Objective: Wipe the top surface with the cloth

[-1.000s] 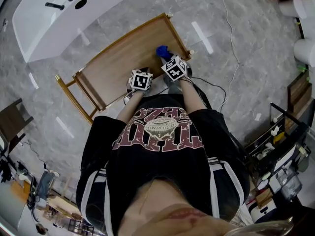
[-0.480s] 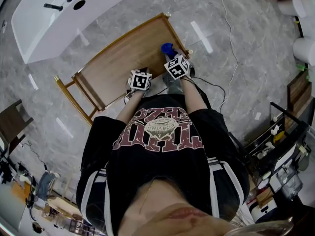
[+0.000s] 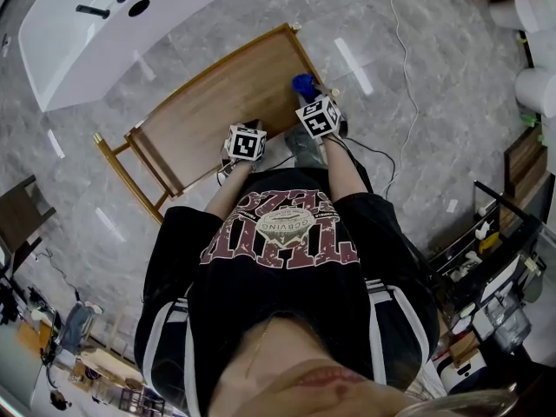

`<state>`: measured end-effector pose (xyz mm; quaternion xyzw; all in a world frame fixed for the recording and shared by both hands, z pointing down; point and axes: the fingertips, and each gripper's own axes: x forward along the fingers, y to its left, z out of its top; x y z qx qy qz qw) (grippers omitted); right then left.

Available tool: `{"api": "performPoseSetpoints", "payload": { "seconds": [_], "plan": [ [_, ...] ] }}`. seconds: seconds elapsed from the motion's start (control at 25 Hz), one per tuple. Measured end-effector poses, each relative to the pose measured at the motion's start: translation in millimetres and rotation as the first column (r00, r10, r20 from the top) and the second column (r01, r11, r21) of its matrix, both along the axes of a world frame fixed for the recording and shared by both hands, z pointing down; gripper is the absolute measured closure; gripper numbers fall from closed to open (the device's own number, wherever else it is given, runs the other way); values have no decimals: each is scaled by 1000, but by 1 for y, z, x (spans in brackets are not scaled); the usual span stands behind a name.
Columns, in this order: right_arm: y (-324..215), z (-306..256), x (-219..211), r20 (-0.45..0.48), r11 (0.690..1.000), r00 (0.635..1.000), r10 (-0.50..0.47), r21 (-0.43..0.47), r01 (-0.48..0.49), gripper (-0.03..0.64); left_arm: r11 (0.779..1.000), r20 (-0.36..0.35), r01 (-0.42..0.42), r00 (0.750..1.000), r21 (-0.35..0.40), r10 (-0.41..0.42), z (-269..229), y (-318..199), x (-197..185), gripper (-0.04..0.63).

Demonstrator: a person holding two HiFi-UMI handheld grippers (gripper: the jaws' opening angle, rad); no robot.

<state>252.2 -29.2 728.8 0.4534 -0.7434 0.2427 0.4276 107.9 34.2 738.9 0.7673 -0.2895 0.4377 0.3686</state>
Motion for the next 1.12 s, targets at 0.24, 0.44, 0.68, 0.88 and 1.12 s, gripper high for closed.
{"api": "performPoseSetpoints", "payload": {
  "seconds": [0.24, 0.44, 0.68, 0.88, 1.12],
  "plan": [
    [0, 0, 11, -18, 1000, 1000, 25, 4, -25, 552, 1000, -6, 20, 1000, -2, -20, 2, 0, 0, 546],
    [1, -3, 11, -20, 1000, 999, 27, 1, -27, 552, 999, -17, 39, 999, -1, -39, -1, 2, 0, 546],
    [0, 0, 11, -31, 999, 998, 54, -5, -54, 552, 997, -48, 79, 996, -1, -79, 0, 1, -3, 546],
    [-2, 0, 11, -46, 997, 996, 81, -10, -82, 552, 994, -34, 107, 994, 9, -107, -3, -2, -20, 546],
    [-2, -5, -6, -34, 998, 998, 59, -13, -60, 552, 983, -19, 181, 983, 13, -180, -5, 3, -44, 546]
  ]
}}
